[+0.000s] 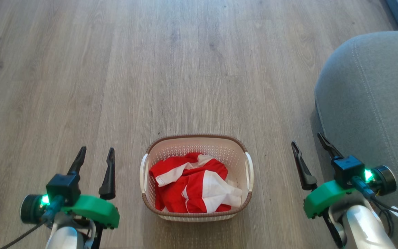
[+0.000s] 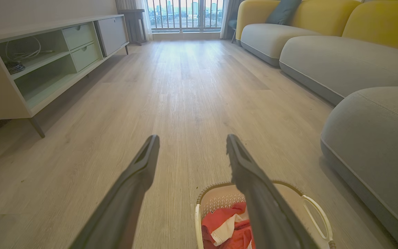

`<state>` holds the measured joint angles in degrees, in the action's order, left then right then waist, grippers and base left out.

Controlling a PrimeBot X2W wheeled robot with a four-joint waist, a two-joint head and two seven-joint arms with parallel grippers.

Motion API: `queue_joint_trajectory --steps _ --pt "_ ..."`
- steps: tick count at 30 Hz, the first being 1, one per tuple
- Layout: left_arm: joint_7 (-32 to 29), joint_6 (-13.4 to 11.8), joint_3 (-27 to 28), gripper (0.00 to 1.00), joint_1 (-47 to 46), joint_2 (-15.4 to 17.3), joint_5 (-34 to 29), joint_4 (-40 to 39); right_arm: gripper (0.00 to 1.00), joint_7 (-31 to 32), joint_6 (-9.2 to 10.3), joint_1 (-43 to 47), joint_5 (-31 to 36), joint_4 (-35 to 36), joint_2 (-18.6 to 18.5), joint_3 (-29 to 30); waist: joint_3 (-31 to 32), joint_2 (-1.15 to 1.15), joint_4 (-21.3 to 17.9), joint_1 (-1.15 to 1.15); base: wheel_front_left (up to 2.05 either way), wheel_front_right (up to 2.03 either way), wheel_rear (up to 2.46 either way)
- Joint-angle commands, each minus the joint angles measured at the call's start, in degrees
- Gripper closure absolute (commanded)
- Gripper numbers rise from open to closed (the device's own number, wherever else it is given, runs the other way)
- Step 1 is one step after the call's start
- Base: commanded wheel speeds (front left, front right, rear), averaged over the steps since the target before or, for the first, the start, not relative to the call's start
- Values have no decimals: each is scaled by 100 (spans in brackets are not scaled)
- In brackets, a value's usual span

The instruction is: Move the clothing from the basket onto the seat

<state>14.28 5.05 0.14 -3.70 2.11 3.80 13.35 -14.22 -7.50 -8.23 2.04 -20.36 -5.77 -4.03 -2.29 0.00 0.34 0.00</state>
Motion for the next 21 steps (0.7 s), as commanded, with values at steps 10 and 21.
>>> queue_joint_trajectory --steps 10,21 --pt "72 -33 188 0 -258 76 16 -208 0 -78 1 -242 11 184 -82 -106 -9 0 -3 0 0 0 0" --pt "72 -10 159 0 -435 76 56 -217 0 -78 1 -370 -32 330 -40 -16 -395 0 -45 0 0 0 0"
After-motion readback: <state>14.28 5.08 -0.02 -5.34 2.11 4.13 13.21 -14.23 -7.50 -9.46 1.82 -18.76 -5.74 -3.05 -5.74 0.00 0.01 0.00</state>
